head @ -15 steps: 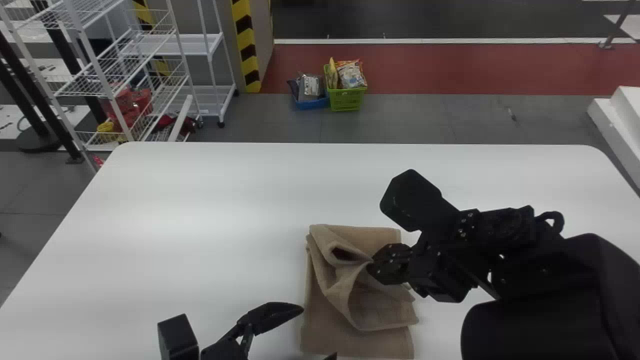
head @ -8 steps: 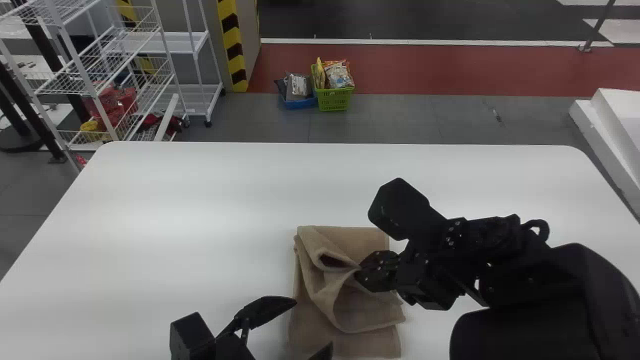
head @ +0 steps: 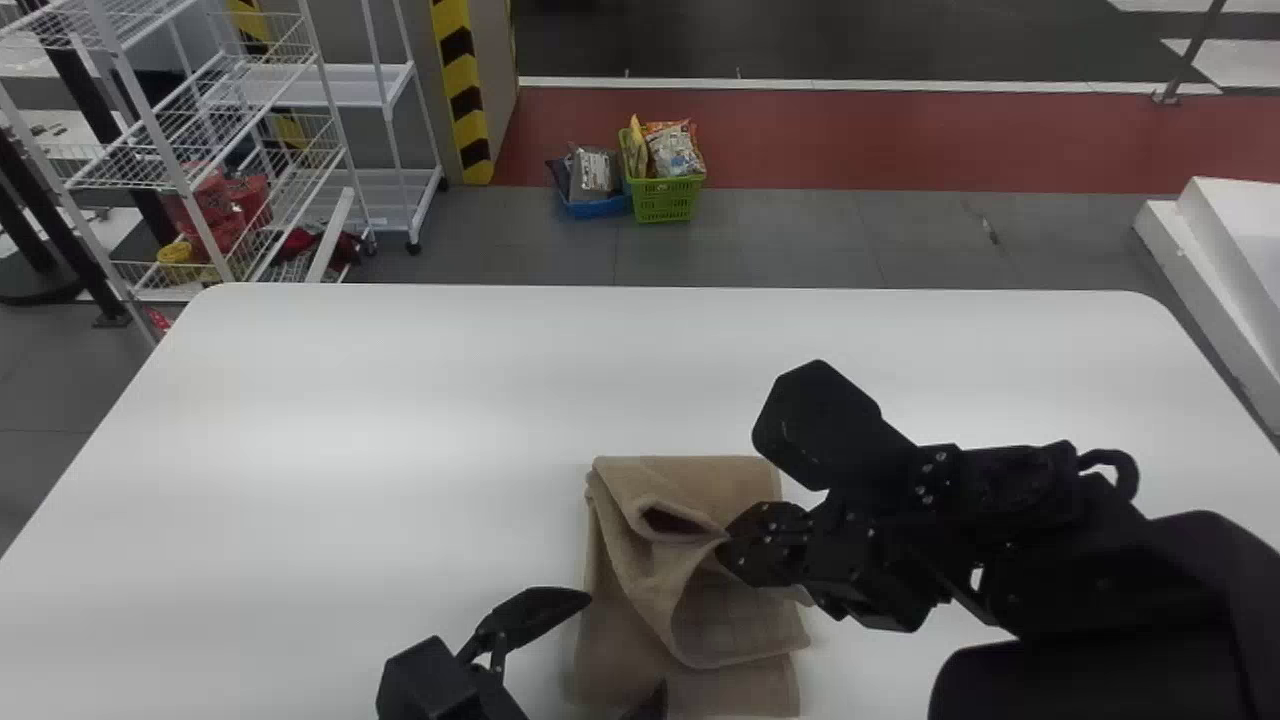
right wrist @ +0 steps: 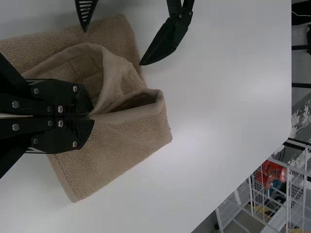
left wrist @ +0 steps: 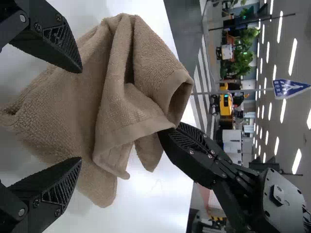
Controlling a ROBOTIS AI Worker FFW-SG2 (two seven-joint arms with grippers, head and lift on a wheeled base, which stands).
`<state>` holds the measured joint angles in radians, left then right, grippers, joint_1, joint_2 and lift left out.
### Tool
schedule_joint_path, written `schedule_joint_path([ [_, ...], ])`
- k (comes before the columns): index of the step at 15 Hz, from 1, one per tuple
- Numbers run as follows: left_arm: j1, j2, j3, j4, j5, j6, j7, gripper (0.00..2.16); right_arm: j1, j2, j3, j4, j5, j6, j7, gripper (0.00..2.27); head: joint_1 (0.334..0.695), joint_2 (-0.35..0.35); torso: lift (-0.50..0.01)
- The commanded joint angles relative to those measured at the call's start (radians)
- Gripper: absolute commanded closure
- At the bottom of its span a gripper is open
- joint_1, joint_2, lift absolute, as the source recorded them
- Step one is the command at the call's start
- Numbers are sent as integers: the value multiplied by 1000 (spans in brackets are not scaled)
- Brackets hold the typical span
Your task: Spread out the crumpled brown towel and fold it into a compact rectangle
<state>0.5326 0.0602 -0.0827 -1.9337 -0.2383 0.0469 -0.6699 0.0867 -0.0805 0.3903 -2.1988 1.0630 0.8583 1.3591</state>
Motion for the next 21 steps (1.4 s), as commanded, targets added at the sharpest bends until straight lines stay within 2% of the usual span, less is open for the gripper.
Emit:
schedule_joint_path([
  [1,0,1,-6,2,-4,-2,3,208,11,-8,13,-1,14,-9,8,1416,695,13,-127],
  [7,-3,1,-9,1,-4,-2,3,208,51,-53,70,7,72,-28,8,1413,695,5,-127],
  [16,-16,4,-12,18,-10,5,4,208,48,-67,99,1,75,-24,8,1409,695,12,-127],
  [21,-17,13,-14,19,-69,23,4,208,42,-67,91,-1,68,-18,8,1409,695,19,-127],
])
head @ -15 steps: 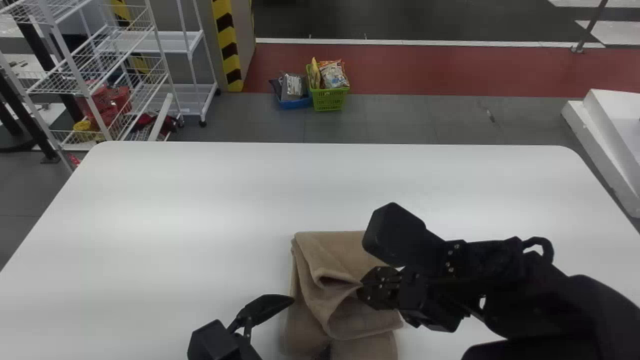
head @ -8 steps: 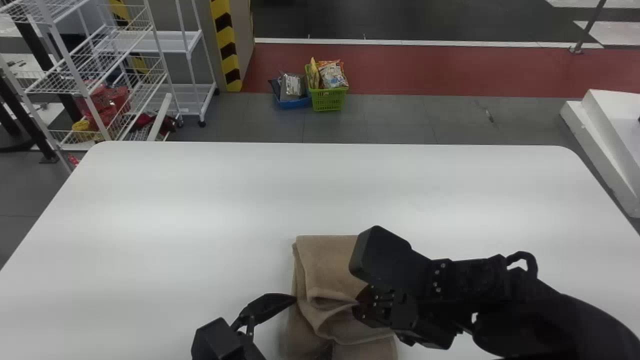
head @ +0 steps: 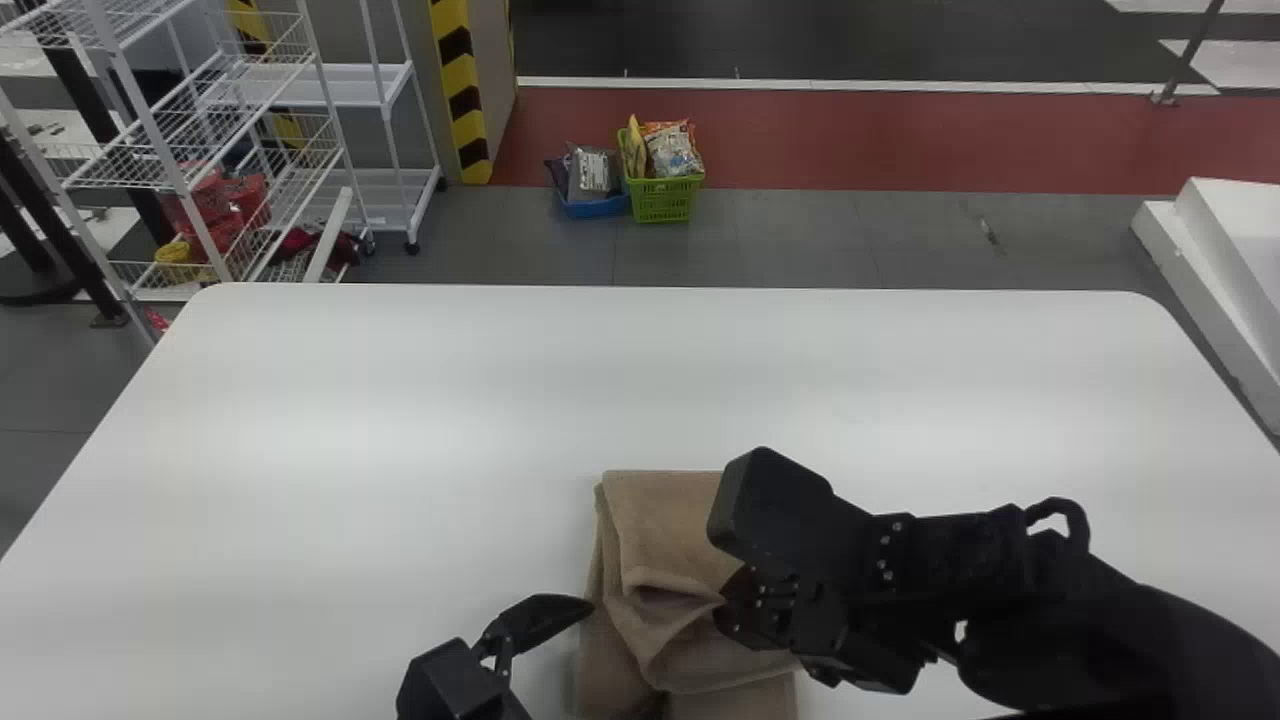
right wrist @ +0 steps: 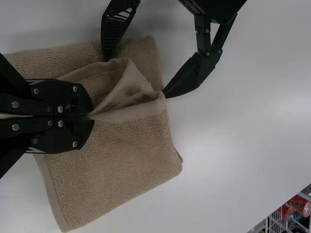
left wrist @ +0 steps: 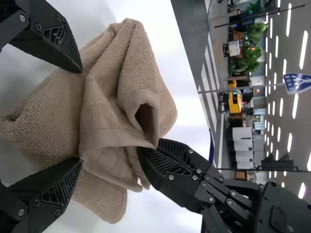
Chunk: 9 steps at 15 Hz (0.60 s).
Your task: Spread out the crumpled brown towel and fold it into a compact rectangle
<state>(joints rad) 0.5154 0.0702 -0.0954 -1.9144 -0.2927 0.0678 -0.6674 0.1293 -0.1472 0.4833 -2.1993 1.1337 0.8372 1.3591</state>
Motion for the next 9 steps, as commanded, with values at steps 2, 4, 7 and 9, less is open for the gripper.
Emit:
schedule_joint_path([
  [2,0,3,-1,0,-14,5,3,208,3,-8,1,-19,-3,3,8,1409,695,22,-127],
  [4,0,2,0,0,-14,5,3,208,18,-18,11,-49,0,3,8,1409,695,23,-127],
  [7,0,2,-1,0,-13,5,3,208,47,-48,60,-60,47,3,8,1403,695,30,-127],
  [9,0,2,-1,0,-13,5,3,208,67,-58,67,-60,70,3,8,1359,695,31,-127],
])
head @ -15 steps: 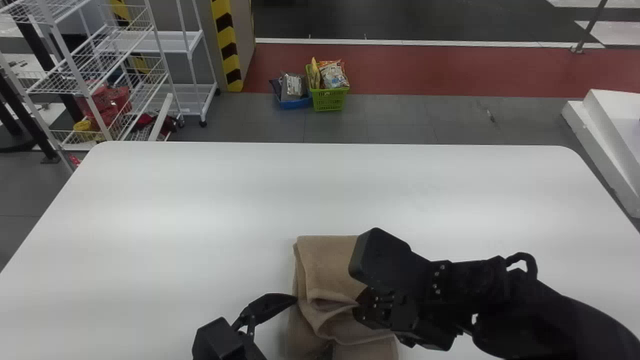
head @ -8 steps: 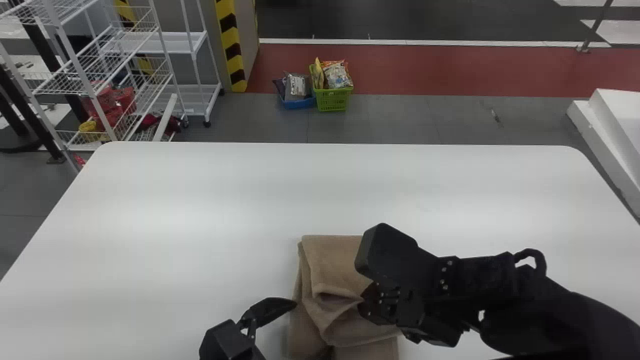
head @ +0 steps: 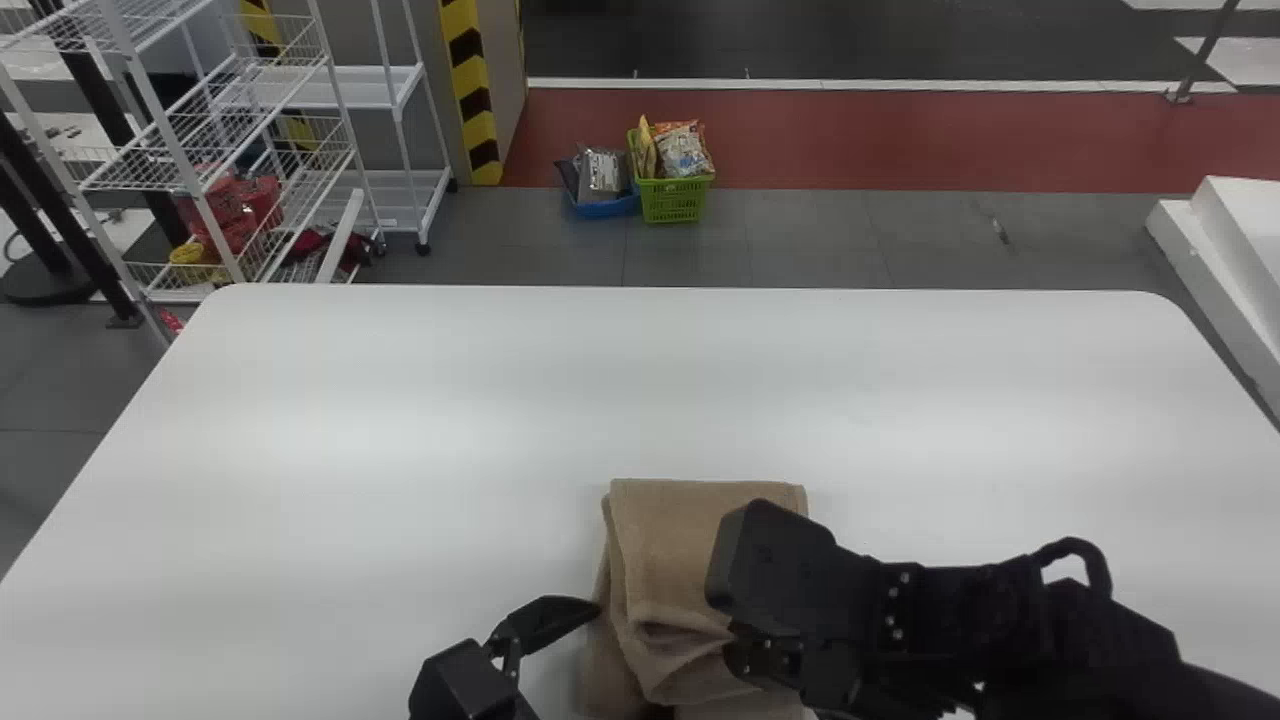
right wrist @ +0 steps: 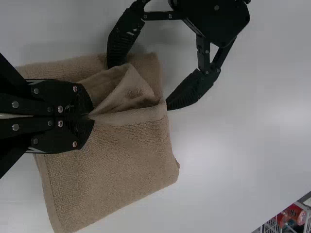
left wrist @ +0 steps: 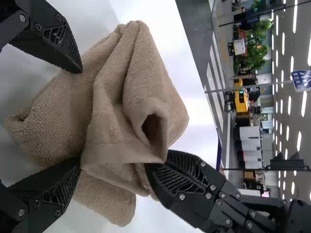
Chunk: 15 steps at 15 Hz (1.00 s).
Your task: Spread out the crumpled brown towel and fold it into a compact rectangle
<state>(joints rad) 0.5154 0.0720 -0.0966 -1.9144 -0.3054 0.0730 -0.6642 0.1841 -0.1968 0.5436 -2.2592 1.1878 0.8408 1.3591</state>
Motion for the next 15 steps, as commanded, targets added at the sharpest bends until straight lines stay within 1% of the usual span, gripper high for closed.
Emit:
schedule_joint_path([
  [1,-1,0,0,0,0,6,1,208,14,-13,12,0,23,2,8,1339,695,30,-127],
  [3,-3,0,0,3,0,3,1,208,15,-18,19,0,23,5,8,1318,695,23,-127],
  [4,-3,-1,0,3,0,6,1,208,18,-20,26,0,29,11,8,1180,695,23,-127],
  [5,-3,-1,0,3,0,6,1,208,15,-23,30,1,32,18,8,1099,695,22,-127],
  [6,-3,-1,0,5,0,6,1,208,15,-23,38,1,32,21,8,1096,695,22,-127],
  [7,-3,-1,0,5,0,3,3,208,14,-23,45,1,33,24,8,1018,695,23,-127],
  [8,-3,0,0,5,0,6,3,208,12,-23,53,1,33,30,8,819,695,25,-127],
  [15,-8,-1,0,8,0,6,3,208,0,-23,70,24,50,33,8,799,695,40,-127],
])
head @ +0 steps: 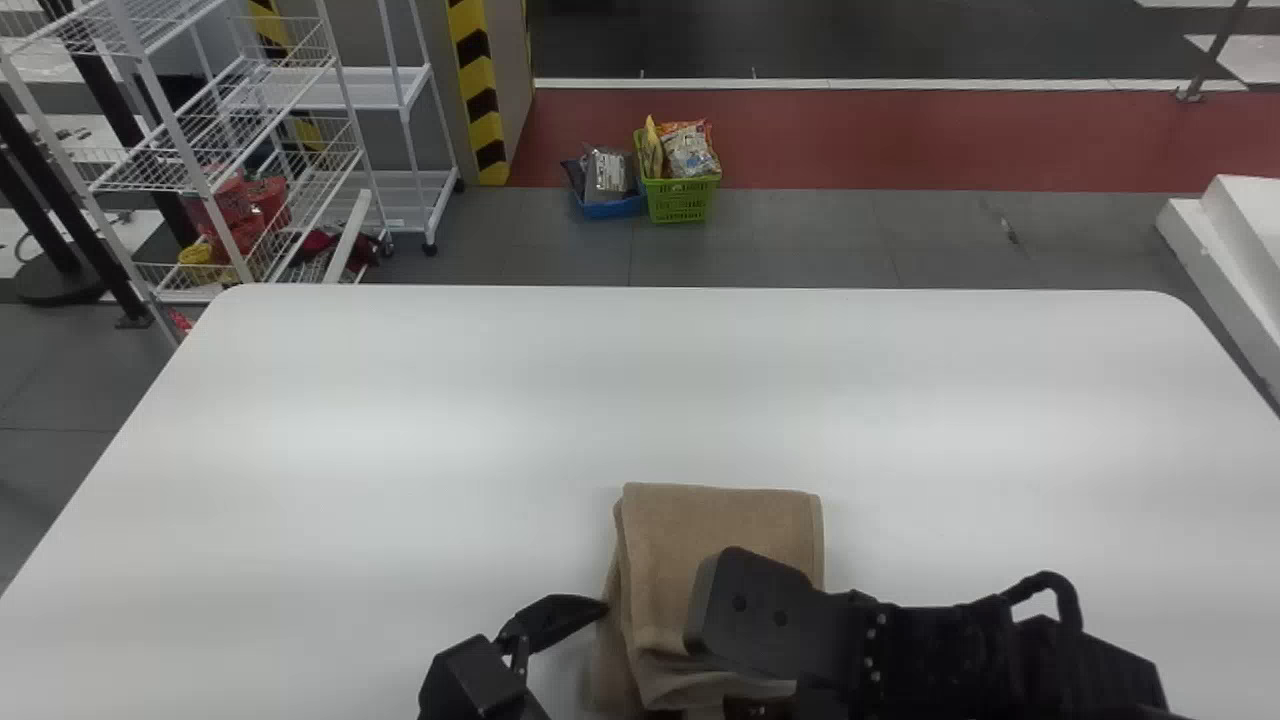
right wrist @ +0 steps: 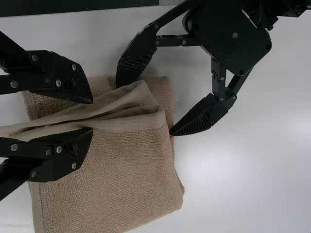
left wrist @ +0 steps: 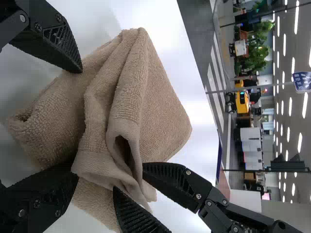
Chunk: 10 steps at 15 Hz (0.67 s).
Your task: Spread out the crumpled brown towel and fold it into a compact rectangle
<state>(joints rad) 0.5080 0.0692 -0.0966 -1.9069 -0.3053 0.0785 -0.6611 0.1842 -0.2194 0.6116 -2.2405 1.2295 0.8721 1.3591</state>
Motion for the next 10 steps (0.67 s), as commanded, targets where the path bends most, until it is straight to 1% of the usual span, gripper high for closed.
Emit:
schedule_joint_path([
  [1,0,1,0,0,0,-2,0,208,3,0,2,6,12,2,8,799,695,40,-127],
  [10,0,3,-3,0,0,-2,0,208,8,-6,13,18,24,-1,8,799,695,32,-127],
])
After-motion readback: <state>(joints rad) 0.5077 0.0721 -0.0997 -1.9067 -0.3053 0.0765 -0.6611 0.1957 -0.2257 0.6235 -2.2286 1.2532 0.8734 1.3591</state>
